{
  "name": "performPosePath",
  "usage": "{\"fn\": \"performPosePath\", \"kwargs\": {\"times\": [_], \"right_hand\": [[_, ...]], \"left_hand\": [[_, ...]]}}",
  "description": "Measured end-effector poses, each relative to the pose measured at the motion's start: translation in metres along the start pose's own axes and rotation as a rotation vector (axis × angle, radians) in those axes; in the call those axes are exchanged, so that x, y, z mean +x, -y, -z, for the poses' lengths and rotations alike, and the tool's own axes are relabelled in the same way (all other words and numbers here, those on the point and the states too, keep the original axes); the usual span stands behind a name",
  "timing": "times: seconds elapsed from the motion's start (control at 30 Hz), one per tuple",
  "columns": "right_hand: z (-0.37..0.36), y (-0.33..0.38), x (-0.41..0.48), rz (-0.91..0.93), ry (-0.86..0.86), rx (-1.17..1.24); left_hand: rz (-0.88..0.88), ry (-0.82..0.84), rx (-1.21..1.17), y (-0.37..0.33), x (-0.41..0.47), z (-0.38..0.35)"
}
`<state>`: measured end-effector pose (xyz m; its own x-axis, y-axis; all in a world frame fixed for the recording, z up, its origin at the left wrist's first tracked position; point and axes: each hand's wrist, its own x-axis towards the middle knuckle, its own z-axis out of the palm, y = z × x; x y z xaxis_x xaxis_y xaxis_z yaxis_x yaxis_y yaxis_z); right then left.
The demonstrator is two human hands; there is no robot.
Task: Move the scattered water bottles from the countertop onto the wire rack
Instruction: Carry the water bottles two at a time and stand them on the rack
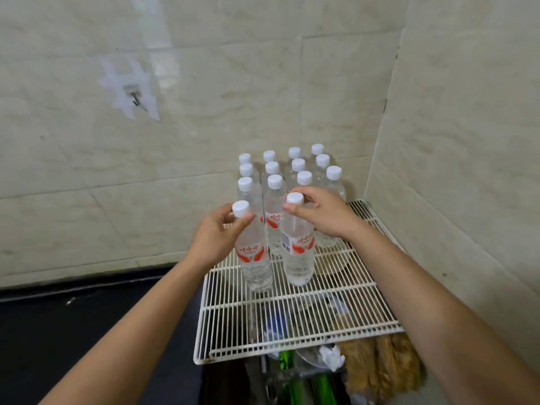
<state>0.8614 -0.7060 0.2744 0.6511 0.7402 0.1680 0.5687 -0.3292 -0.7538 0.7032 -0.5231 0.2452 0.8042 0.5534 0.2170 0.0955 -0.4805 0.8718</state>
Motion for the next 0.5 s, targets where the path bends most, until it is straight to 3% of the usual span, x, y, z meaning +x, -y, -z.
{"fn": "performPosePath", "kwargs": {"times": [0.13, 0.37, 0.5], "right_hand": [[-0.013, 0.012, 0.0, -0.02, -0.11, 0.022], [-0.041, 0.018, 0.002, -0.03, -0.286, 0.0], [-0.058, -0.011, -0.018, -0.105, -0.265, 0.168]], "left_hand": [[0.024, -0.046, -0.021, -0.003, 0.009, 0.003], [-0.025, 0.015, -0.031, -0.002, 0.018, 0.0], [0.148, 0.037, -0.145, 0.03, -0.009, 0.003]]}}
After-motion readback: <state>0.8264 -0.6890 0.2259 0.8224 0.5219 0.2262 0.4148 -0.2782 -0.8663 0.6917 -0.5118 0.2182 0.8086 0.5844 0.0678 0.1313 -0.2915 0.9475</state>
